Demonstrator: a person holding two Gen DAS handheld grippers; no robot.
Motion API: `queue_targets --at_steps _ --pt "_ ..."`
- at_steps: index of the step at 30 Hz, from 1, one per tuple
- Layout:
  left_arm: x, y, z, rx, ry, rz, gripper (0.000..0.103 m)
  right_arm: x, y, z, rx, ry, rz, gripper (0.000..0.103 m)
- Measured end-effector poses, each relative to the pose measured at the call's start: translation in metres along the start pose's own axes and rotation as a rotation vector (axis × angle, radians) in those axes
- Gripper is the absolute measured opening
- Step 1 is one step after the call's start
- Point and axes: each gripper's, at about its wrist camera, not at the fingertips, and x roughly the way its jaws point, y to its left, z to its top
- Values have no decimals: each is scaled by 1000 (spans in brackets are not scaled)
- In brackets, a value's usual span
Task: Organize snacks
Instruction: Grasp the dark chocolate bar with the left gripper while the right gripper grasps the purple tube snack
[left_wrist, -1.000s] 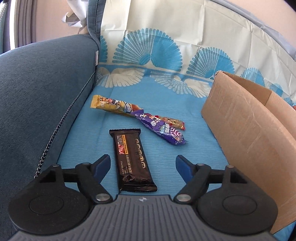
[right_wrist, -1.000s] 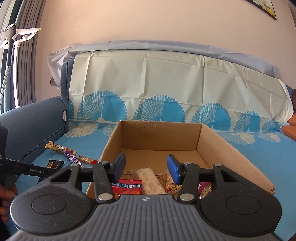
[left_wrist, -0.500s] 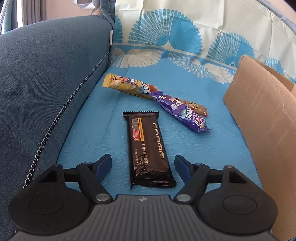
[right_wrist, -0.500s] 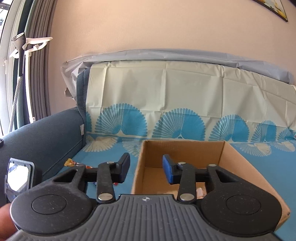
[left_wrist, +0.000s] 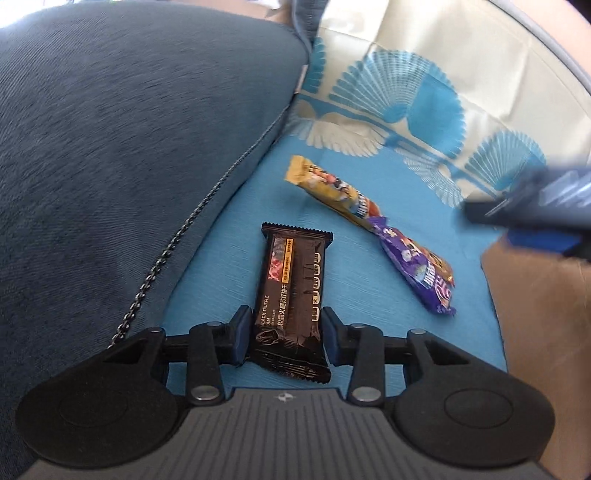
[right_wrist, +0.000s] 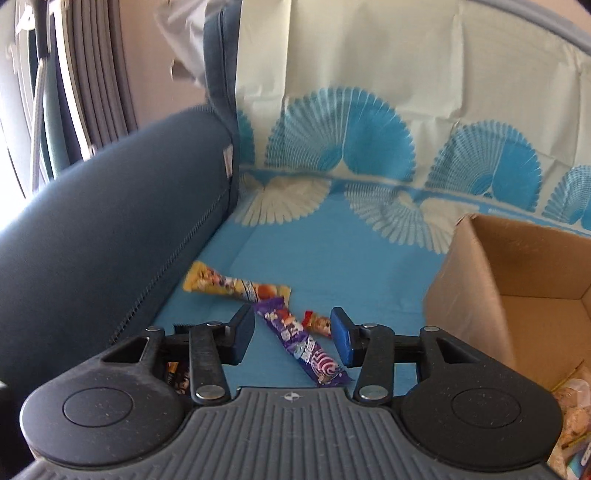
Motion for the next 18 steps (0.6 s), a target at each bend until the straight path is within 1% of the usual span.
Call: queue_targets --at_steps 1,2,4,6,8,10,12,15,17,18 --pt "0 1 1 -5 1 -1 44 17 3 -2 -20 35 -15 57" --pt "0 2 2 -9 1 -2 45 33 4 -5 -36 67 -34 66" --pt "-1 2 2 -19 2 -6 45 58 4 -11 -47 114 -63 66" --pt "-1 5 4 -34 4 -13 45 76 4 -18 -56 151 -50 65" --pt "0 7 4 -48 5 -19 45 90 7 -24 -100 186 -43 64" --pt "1 8 5 -53 6 -21 45 92 12 -26 -140 167 -30 53" --pt "1 8 5 -56 6 -24 43 88 18 -25 -172 166 -2 23" --pt "1 11 5 -69 8 -43 42 75 24 -25 -224 150 3 24" --pt "0 13 6 -85 13 -53 41 62 22 -24 -209 149 21 24" --pt "0 15 6 -94 15 -58 39 55 21 -24 -197 147 25 24"
